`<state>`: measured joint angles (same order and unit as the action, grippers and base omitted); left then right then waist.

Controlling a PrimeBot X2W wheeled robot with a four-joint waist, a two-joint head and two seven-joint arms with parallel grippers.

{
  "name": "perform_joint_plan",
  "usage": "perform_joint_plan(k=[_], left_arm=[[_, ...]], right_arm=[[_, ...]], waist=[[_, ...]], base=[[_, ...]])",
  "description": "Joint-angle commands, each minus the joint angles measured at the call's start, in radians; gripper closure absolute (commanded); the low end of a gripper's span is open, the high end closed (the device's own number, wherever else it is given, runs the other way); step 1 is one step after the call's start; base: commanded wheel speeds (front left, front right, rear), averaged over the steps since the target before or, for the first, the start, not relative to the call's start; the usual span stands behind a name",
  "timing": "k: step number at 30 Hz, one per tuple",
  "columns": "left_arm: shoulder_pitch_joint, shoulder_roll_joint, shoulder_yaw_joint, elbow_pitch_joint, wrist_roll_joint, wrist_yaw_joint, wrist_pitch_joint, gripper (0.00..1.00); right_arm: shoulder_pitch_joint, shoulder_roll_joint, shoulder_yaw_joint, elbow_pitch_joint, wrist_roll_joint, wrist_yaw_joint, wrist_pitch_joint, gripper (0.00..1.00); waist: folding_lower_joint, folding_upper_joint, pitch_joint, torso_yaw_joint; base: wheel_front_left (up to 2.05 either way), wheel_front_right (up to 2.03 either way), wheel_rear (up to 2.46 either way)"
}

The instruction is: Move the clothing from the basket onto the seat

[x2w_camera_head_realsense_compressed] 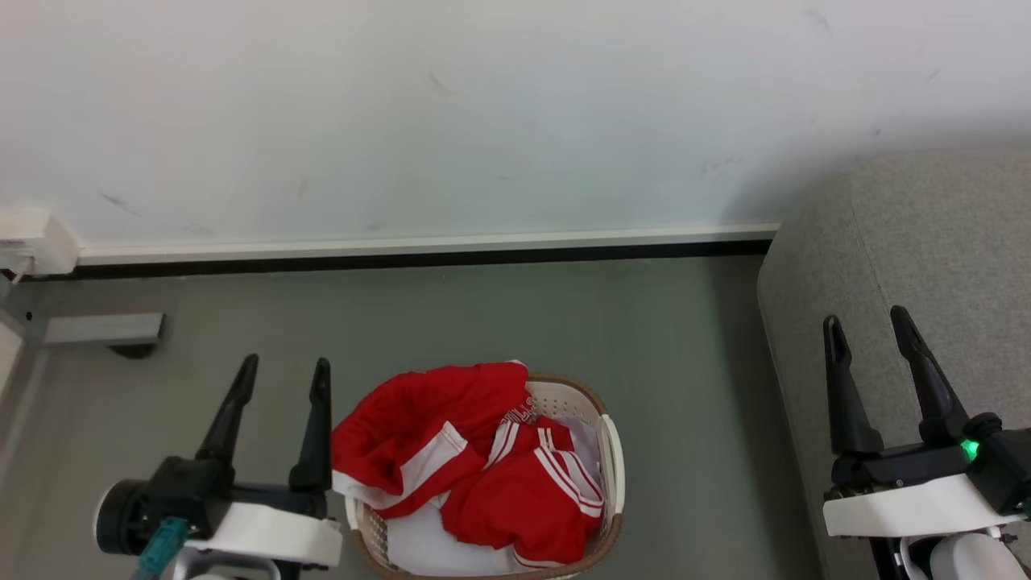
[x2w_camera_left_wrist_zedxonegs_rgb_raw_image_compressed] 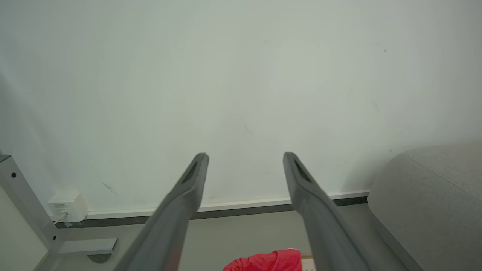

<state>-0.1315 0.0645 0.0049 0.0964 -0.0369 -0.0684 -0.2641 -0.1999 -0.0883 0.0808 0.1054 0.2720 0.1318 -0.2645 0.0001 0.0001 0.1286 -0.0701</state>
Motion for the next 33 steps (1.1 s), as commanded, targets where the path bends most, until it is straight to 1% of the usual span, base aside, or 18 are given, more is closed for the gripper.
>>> perform_joint_plan(k=[1,10,12,17,18,22,26,33], left_arm=[[-0.020,-0.001,0.010,-0.001,-0.022,-0.003,-0.001,0.00],[-0.099,-0.002,0.032,-0.010,-0.014,-0.026,-0.001,0.00],[-0.118,-0.003,0.035,-0.003,-0.025,-0.033,-0.001,0.00],[-0.162,-0.003,0.041,0.011,-0.037,-0.044,-0.001,0.00],[-0.184,0.004,0.035,0.020,-0.035,-0.050,-0.001,0.00],[-0.218,0.014,0.028,0.041,-0.034,-0.054,-0.001,0.00],[-0.256,0.029,0.021,0.118,-0.041,-0.060,-0.001,0.00],[-0.347,0.070,-0.032,0.318,-0.063,-0.062,-0.001,0.00]], right_arm=[[-0.018,0.006,-0.007,-0.006,0.006,-0.002,0.000,0.00],[-0.085,0.016,-0.025,-0.037,0.010,-0.002,0.000,0.00],[-0.101,0.020,-0.038,-0.046,0.035,-0.002,0.000,0.00],[-0.135,0.019,-0.038,-0.066,0.050,-0.002,0.000,0.00],[-0.150,0.015,-0.044,-0.074,0.052,-0.002,0.000,0.00],[-0.170,0.014,-0.057,-0.088,0.053,-0.002,0.000,0.00],[-0.189,0.017,-0.059,-0.096,0.056,-0.002,0.000,0.00],[-0.217,0.023,-0.054,-0.113,0.059,-0.002,0.000,0.00]], waist=[[-0.0001,-0.0001,0.037,-0.013],[-0.0001,-0.0001,0.163,-0.043],[-0.0001,-0.0001,0.190,-0.048],[-0.0001,-0.0001,0.240,-0.064],[-0.0001,-0.0001,0.264,-0.072],[-0.0001,-0.0001,0.302,-0.083],[-0.0001,-0.0001,0.346,-0.101],[-0.0001,-0.0001,0.416,-0.132]], base=[[0.00,0.00,0.00],[0.00,0.00,0.00],[0.00,0.00,0.00],[0.00,0.00,0.00],[0.00,0.00,0.00],[0.00,0.00,0.00],[0.00,0.00,0.00],[0.00,0.00,0.00]])
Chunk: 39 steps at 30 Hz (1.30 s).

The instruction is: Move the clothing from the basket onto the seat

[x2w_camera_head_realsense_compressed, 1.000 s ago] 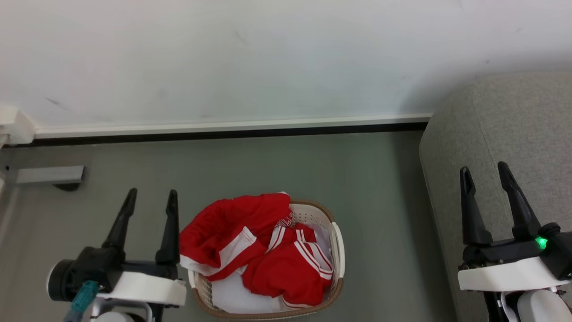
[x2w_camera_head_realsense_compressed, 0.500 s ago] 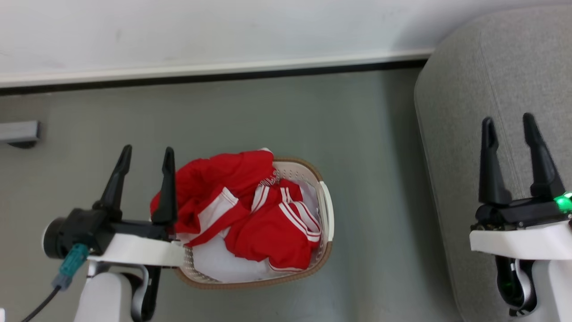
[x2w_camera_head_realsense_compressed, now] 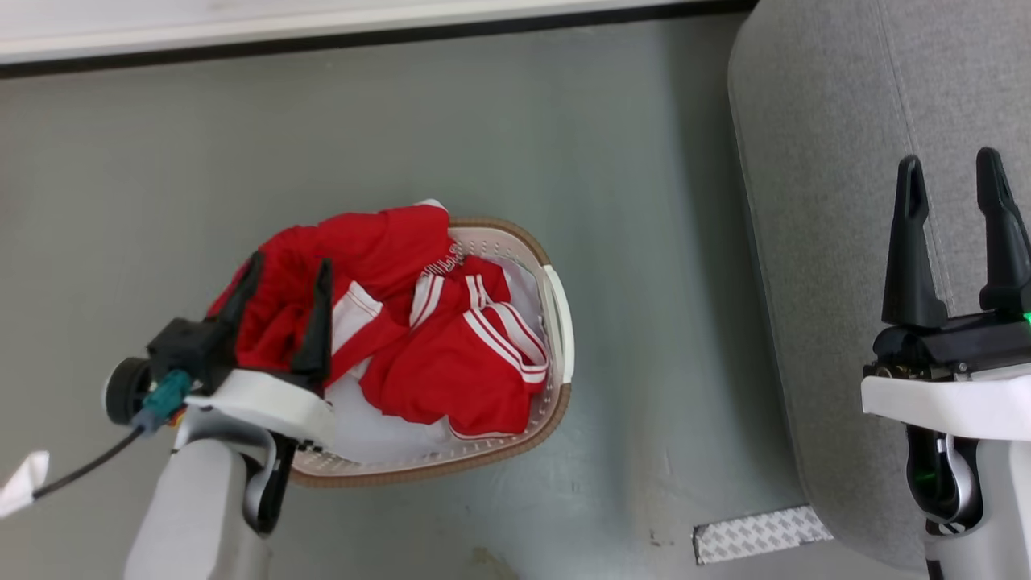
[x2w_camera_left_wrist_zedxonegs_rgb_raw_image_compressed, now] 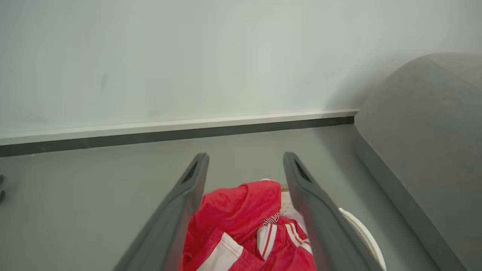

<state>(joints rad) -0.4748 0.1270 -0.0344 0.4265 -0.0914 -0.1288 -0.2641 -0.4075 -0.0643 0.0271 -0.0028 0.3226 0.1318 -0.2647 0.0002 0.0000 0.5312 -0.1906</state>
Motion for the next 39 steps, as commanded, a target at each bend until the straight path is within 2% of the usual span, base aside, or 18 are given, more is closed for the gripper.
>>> perform_joint_plan(k=[1,4,9,19,27,39], left_arm=[[-0.020,0.013,-0.009,0.013,-0.020,-0.002,-0.001,0.00],[-0.063,0.037,-0.067,0.102,-0.054,-0.002,-0.001,0.00],[-0.148,0.066,-0.176,0.237,-0.136,-0.001,0.061,0.00],[-0.280,0.138,-0.411,0.401,-0.294,-0.001,0.204,0.00],[-0.361,0.203,-0.562,0.491,-0.417,-0.001,0.302,0.00],[-0.460,0.293,-0.736,0.558,-0.559,-0.001,0.424,0.00]], right_arm=[[-0.011,0.000,0.000,-0.006,0.009,-0.002,0.000,0.00],[-0.024,0.003,-0.003,-0.013,0.008,-0.002,0.000,0.00],[-0.032,0.008,-0.005,-0.022,0.008,-0.002,0.000,0.00],[-0.065,0.014,0.008,-0.047,0.000,-0.002,0.000,0.00],[-0.096,0.015,0.021,-0.081,0.039,-0.002,0.000,0.00],[-0.131,0.015,0.036,-0.111,0.100,-0.002,0.001,0.00]], waist=[[-0.0002,0.0000,0.021,-0.017],[-0.0002,0.0000,0.045,-0.032],[-0.0002,0.0000,0.078,-0.054],[-0.0002,0.0000,0.148,-0.114],[-0.0002,0.0000,0.223,-0.159],[-0.0002,0.0000,0.331,-0.220]], base=[[0.00,0.00,0.00],[0.00,0.00,0.00],[0.00,0.00,0.00],[0.00,0.00,0.00],[0.00,0.00,0.00],[0.00,0.00,0.00]])
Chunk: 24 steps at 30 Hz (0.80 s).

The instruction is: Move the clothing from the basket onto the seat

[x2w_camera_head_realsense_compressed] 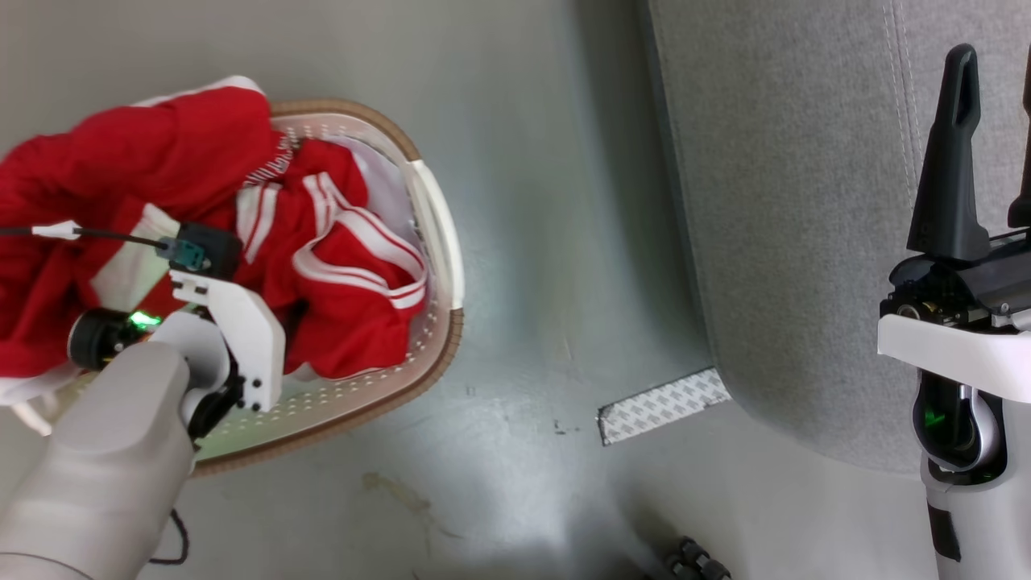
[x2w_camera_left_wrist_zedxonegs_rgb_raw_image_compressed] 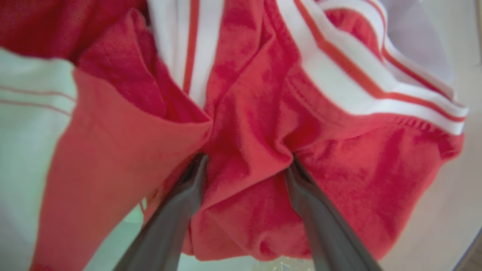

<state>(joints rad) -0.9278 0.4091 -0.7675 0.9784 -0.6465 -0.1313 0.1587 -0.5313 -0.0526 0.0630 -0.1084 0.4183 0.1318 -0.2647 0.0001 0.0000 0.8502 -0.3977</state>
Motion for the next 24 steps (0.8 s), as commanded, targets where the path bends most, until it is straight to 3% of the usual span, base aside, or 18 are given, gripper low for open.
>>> perform_joint_plan(k=[1,9,10,11,12,24], left_arm=[[-0.008,0.015,-0.019,0.007,-0.017,0.001,0.013,0.00],[-0.029,0.052,-0.130,0.010,-0.093,0.001,0.051,0.00],[-0.033,0.054,-0.139,0.012,-0.101,0.001,0.049,0.04],[-0.037,0.056,-0.148,0.015,-0.104,0.001,0.046,0.64],[-0.041,0.057,-0.158,0.016,-0.109,0.001,0.042,1.00],[-0.026,0.032,-0.251,0.007,-0.206,0.001,-0.037,1.00]], right_arm=[[-0.010,0.003,0.001,-0.005,0.006,-0.002,0.001,0.00],[-0.017,0.003,-0.003,-0.013,0.018,-0.002,0.001,0.00],[-0.018,0.003,-0.003,-0.013,0.017,-0.002,0.001,0.00],[-0.019,0.003,-0.003,-0.014,0.016,-0.002,0.001,0.00],[-0.020,0.003,-0.003,-0.013,0.015,-0.002,0.001,0.00],[-0.012,0.003,-0.016,0.007,-0.018,-0.002,0.001,0.00]], waist=[[-0.0001,0.0000,0.017,-0.017],[-0.0001,0.0000,0.045,-0.039],[-0.0001,0.0000,0.046,-0.040],[-0.0001,0.0000,0.048,-0.041],[-0.0001,0.0000,0.048,-0.041],[-0.0001,0.0000,-0.032,-0.010]], base=[[0.00,0.00,0.00],[0.00,0.00,0.00],[0.00,0.00,0.00],[0.00,0.00,0.00],[0.00,0.00,0.00],[0.00,0.00,0.00]])
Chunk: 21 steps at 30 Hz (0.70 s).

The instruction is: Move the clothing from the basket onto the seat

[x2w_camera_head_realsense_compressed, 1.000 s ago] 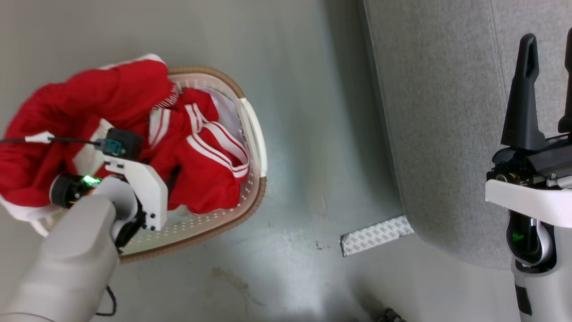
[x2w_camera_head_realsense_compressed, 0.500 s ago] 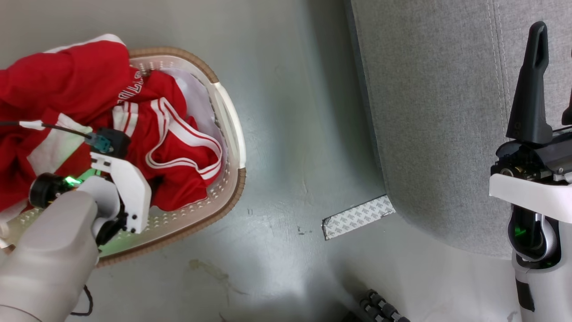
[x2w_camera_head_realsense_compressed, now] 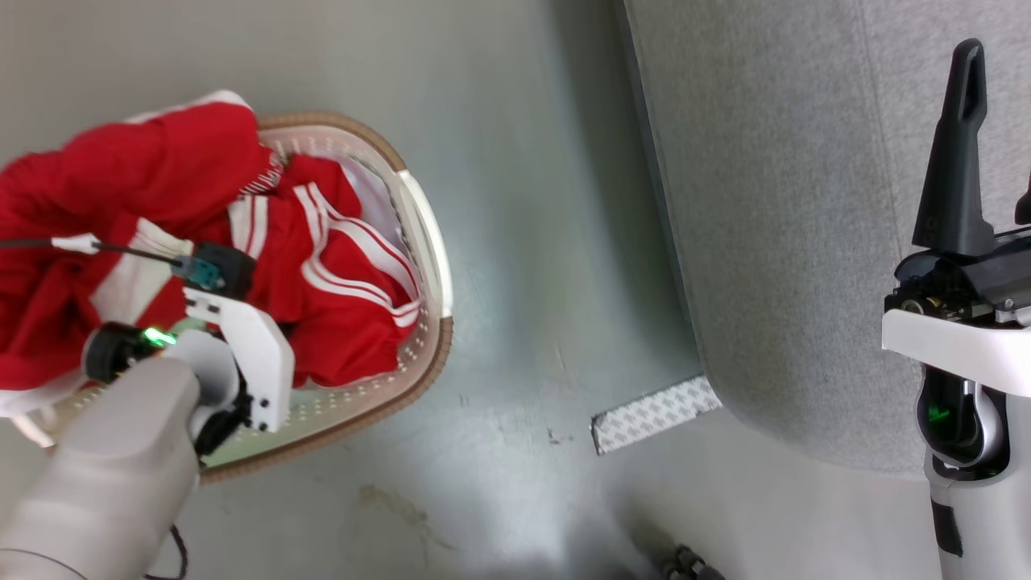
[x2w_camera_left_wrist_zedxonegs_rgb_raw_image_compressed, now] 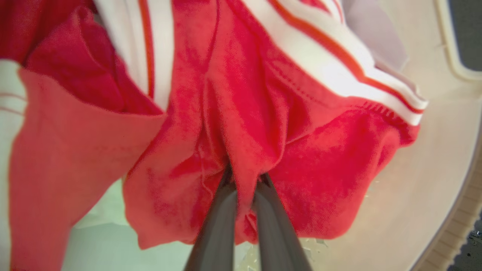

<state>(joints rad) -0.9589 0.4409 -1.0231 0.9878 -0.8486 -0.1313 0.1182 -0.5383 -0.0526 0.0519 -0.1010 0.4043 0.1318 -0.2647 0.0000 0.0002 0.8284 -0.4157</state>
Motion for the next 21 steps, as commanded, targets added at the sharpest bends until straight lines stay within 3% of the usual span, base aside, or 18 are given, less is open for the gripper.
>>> perform_joint_plan(k=[1,21], left_arm=[[0.012,-0.003,-0.004,-0.004,-0.016,0.001,-0.007,1.00],[0.106,-0.099,-0.160,-0.105,-0.161,0.001,-0.300,1.00]], right_arm=[[-0.001,0.003,-0.005,0.003,-0.008,-0.002,0.001,0.00],[0.101,-0.015,-0.017,0.079,-0.088,-0.002,0.001,0.00]], waist=[[0.0000,-0.0002,-0.027,0.014],[0.0000,-0.0002,-0.393,0.178]], base=[[0.00,0.00,0.00],[0.00,0.00,0.00]])
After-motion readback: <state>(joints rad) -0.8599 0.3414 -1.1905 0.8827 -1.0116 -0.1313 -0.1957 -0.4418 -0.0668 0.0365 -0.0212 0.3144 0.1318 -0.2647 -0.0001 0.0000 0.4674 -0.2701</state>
